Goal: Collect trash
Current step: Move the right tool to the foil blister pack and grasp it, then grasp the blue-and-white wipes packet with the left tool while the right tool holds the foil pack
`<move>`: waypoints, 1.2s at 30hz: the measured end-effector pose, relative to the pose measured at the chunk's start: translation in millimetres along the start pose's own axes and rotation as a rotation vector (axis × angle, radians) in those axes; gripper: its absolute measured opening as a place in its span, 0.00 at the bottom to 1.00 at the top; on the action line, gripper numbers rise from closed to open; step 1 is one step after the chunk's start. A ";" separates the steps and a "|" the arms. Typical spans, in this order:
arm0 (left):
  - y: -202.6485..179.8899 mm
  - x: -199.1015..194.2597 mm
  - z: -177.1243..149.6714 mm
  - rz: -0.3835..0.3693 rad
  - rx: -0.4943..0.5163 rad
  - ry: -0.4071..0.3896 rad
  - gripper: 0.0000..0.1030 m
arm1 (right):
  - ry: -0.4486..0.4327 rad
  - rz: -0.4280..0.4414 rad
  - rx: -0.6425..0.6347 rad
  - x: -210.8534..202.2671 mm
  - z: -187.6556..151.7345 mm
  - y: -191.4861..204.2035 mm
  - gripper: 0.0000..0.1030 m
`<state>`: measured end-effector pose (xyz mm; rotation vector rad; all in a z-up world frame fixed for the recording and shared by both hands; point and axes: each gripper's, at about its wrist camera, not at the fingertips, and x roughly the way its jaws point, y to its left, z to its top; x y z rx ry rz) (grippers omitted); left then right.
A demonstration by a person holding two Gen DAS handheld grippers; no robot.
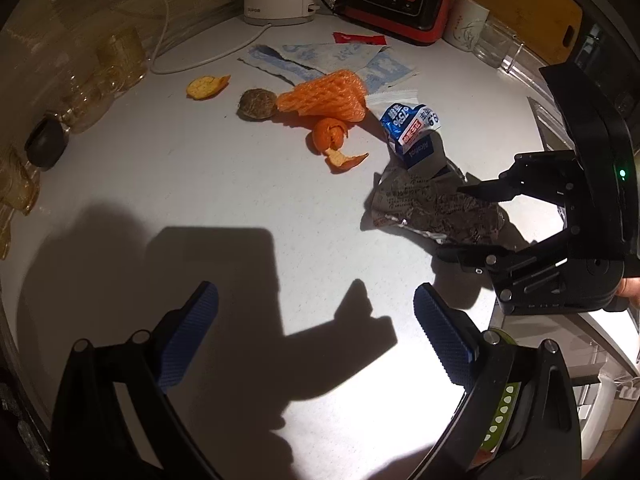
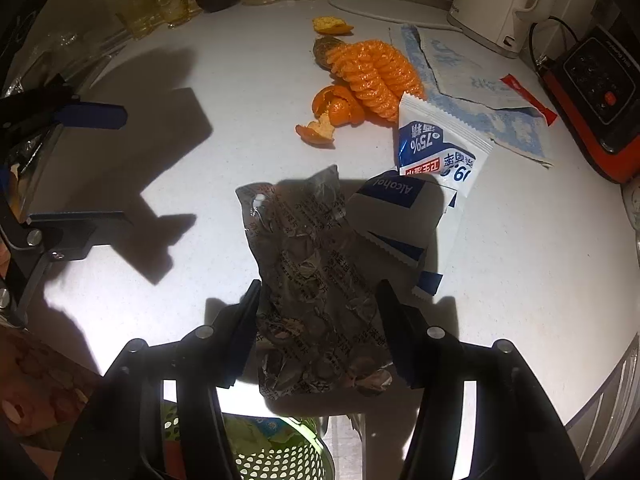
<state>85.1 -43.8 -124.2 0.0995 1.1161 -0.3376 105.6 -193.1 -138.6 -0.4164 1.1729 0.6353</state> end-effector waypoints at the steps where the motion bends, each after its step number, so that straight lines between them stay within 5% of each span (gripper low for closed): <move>1: -1.4 -0.1 1.9 -0.003 0.004 -0.003 0.91 | -0.005 0.000 0.002 -2.7 0.0 0.3 0.55; 15: -53.5 -0.3 40.9 -0.022 0.049 -0.059 0.91 | -0.088 -0.017 0.017 -50.2 -16.3 -32.0 0.55; 36: -101.4 77.8 100.8 0.132 -0.166 -0.028 0.91 | -0.171 0.029 0.047 -59.0 -60.6 -162.0 0.55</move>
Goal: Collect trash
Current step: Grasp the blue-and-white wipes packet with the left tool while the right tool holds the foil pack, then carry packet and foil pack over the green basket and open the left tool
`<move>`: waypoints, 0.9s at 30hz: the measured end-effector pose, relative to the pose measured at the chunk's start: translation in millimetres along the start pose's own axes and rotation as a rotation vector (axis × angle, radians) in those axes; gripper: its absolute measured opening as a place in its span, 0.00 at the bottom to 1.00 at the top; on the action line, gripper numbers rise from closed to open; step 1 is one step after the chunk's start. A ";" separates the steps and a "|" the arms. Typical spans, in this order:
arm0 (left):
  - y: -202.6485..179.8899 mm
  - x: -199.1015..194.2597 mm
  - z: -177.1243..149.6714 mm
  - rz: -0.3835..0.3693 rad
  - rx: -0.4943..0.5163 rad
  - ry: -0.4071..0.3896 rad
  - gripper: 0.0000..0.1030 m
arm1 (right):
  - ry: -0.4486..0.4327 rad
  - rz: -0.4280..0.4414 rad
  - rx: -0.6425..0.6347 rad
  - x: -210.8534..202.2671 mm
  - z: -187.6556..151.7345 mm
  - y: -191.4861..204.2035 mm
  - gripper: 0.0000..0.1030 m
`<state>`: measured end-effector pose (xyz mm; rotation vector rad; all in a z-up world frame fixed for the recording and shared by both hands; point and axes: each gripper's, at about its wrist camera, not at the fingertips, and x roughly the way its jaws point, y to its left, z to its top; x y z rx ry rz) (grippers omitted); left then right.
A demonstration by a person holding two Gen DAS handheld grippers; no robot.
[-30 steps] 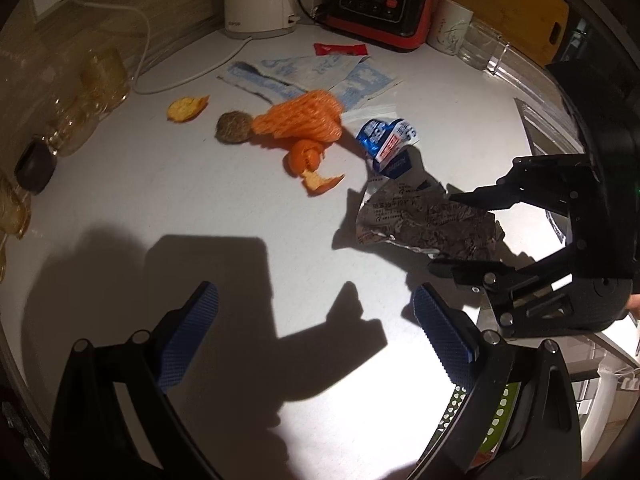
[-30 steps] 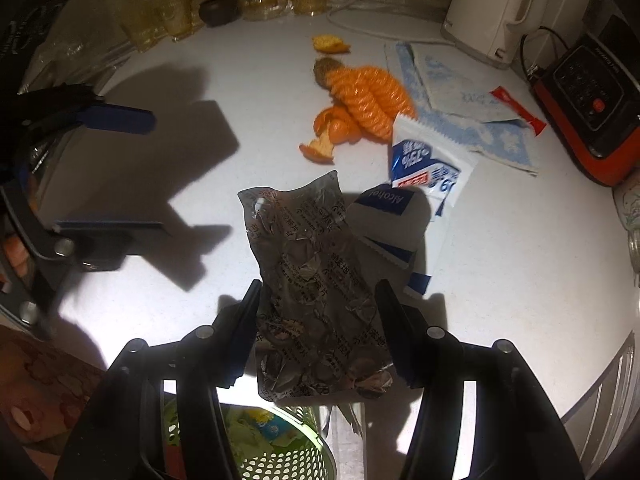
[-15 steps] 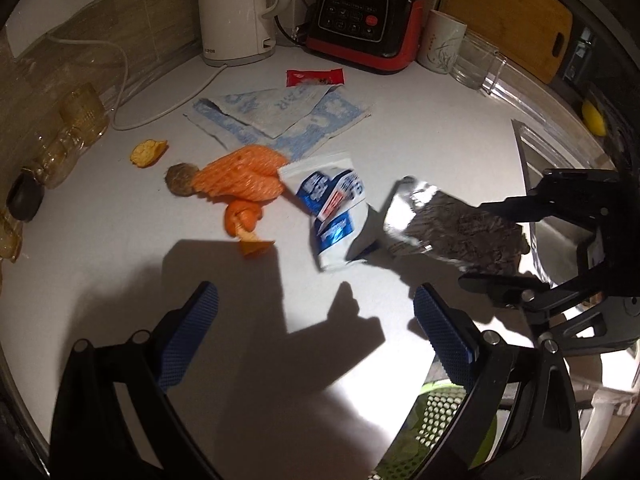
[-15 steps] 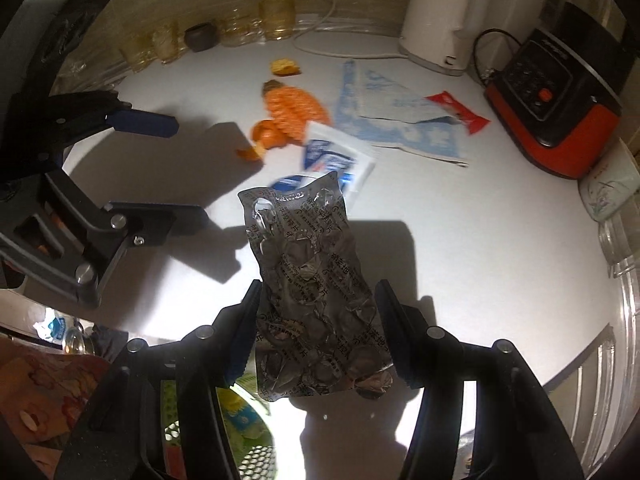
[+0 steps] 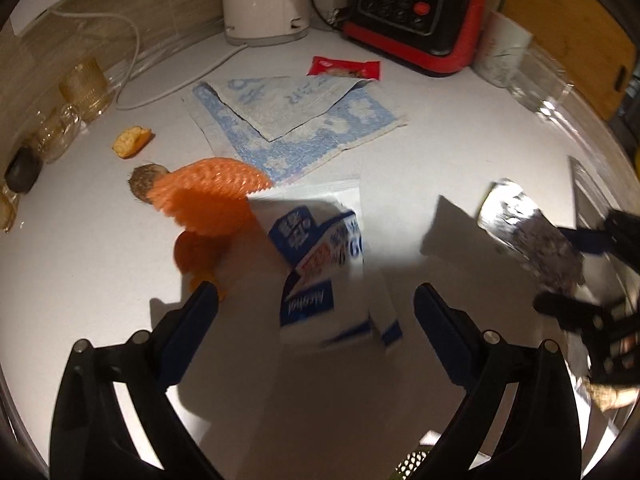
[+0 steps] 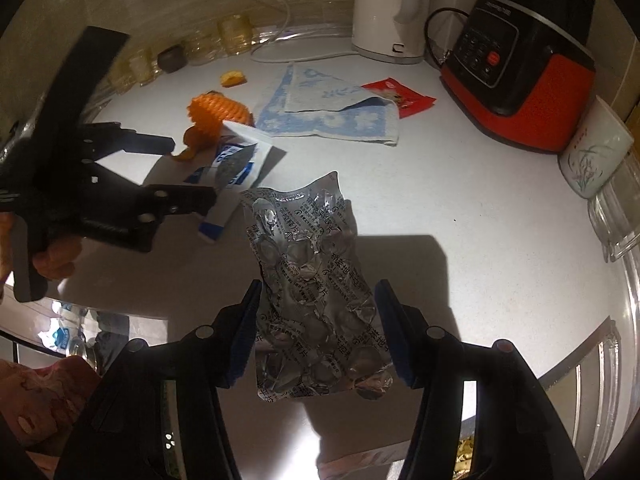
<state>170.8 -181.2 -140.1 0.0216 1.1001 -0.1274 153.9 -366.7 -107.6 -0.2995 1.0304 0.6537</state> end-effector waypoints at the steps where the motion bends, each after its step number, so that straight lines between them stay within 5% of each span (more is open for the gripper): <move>1: -2.0 5.1 2.7 0.013 -0.009 0.013 0.91 | -0.005 0.008 0.004 1.0 0.1 -3.0 0.55; 7: -11.1 29.7 12.5 0.074 -0.038 0.066 0.91 | -0.024 0.033 0.017 5.3 3.5 -13.2 0.55; 12: -8.9 30.6 12.9 0.060 -0.077 0.065 0.45 | -0.035 0.036 0.039 5.8 4.5 -17.8 0.55; 17: -12.4 26.6 12.4 0.065 -0.051 0.054 0.19 | -0.039 0.033 0.061 5.1 1.7 -16.7 0.56; 27: -17.1 -29.6 -11.0 0.056 -0.033 -0.005 0.14 | -0.054 0.030 0.079 -13.3 -2.9 -0.8 0.55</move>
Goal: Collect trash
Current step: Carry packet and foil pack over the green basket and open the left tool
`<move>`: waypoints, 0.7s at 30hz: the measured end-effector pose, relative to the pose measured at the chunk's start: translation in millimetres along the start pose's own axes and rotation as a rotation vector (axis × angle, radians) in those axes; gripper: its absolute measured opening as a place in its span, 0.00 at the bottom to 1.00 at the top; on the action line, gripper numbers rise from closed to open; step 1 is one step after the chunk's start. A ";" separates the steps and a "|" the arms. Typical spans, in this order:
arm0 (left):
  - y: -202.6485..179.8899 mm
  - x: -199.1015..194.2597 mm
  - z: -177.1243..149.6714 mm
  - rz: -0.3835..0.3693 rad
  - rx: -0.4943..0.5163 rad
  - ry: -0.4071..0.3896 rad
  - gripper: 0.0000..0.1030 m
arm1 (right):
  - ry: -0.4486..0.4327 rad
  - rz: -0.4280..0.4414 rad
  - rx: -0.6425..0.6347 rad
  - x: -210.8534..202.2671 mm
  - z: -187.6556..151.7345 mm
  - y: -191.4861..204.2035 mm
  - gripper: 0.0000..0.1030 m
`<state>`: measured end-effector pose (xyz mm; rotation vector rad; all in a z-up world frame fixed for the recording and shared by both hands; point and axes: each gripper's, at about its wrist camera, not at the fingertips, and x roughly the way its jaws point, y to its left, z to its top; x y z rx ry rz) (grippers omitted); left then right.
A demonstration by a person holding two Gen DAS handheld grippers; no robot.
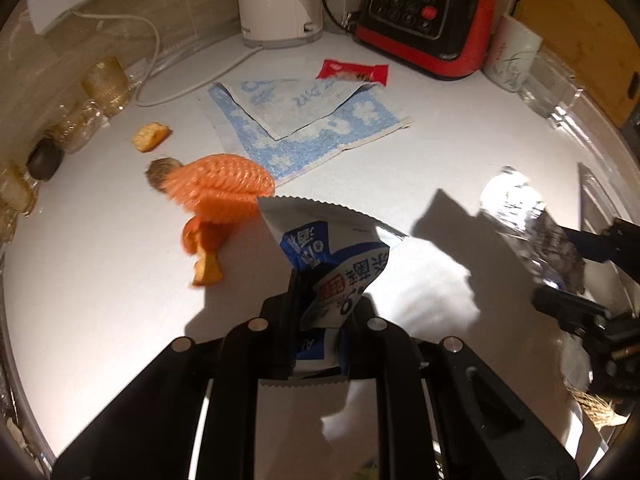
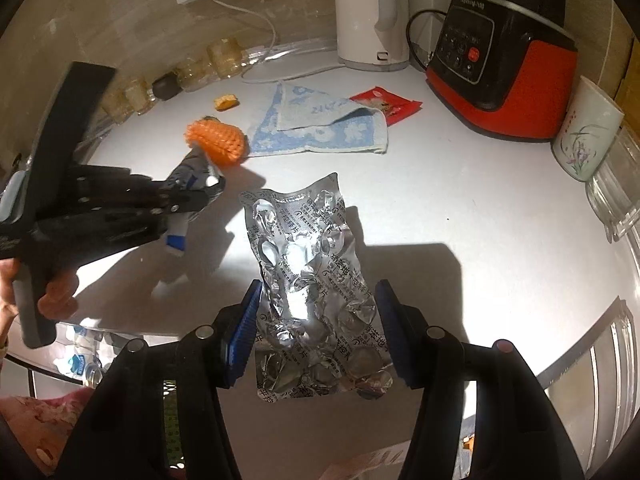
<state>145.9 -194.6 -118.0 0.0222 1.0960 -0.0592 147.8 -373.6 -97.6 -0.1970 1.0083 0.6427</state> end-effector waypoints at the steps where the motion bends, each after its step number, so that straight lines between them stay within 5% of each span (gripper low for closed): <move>1: 0.7 -6.6 -3.7 -0.005 -0.003 -0.002 0.14 | -0.003 0.005 -0.001 -4.0 -1.7 4.5 0.55; 12: -2.9 -85.1 -90.4 -0.080 0.067 -0.017 0.14 | -0.006 -0.008 0.037 -46.9 -52.8 80.2 0.55; 21: 2.8 -110.3 -183.1 -0.196 0.258 0.031 0.14 | -0.008 -0.090 0.256 -73.4 -134.0 151.5 0.56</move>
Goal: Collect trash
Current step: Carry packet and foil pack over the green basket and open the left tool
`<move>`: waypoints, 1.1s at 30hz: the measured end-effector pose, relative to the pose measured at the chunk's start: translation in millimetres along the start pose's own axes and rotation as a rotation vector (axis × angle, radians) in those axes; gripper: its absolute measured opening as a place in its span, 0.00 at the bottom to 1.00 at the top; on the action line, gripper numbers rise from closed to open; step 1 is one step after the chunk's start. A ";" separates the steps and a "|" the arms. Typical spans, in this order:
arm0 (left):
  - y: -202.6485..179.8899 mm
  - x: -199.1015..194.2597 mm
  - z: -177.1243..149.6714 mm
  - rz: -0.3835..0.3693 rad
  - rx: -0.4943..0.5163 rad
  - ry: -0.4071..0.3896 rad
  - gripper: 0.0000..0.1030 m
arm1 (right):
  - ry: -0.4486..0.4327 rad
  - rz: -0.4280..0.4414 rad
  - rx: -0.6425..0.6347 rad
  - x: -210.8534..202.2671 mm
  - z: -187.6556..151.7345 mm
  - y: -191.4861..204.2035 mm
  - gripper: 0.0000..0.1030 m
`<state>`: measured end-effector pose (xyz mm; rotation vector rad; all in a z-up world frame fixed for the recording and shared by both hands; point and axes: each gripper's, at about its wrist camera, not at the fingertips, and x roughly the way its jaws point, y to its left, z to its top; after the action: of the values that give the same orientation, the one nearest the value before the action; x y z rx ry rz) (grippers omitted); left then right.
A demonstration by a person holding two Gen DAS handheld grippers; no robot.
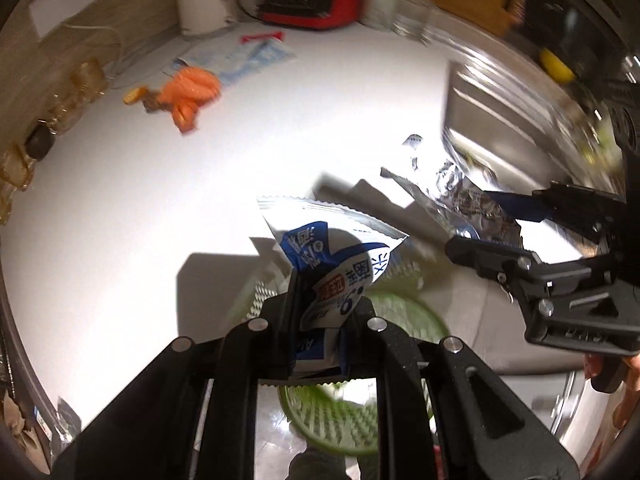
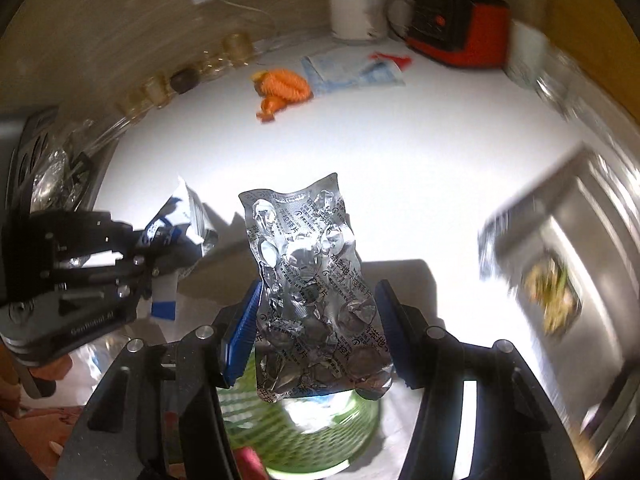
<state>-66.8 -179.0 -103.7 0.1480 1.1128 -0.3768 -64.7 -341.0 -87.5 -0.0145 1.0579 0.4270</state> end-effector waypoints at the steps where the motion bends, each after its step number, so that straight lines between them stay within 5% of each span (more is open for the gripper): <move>1: -1.2 1.0 -10.6 -0.013 0.016 0.012 0.14 | 0.003 -0.006 0.024 -0.8 -9.4 3.6 0.55; 8: -13.7 26.9 -65.8 -0.075 0.122 0.094 0.15 | 0.034 -0.061 0.169 -0.3 -70.0 24.5 0.56; 19: -25.2 85.9 -102.7 -0.164 0.199 0.199 0.21 | 0.103 -0.156 0.233 26.1 -102.0 27.2 0.56; 30: -37.3 105.0 -111.3 -0.166 0.268 0.233 0.62 | 0.151 -0.166 0.289 42.4 -123.4 20.4 0.56; 33: -36.1 104.9 -112.9 -0.166 0.274 0.233 0.65 | 0.159 -0.163 0.297 46.1 -127.4 19.2 0.56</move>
<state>-135.0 -201.7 -244.7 0.3499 1.3043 -0.6738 -159.1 -335.3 -186.4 0.1304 1.2584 0.1200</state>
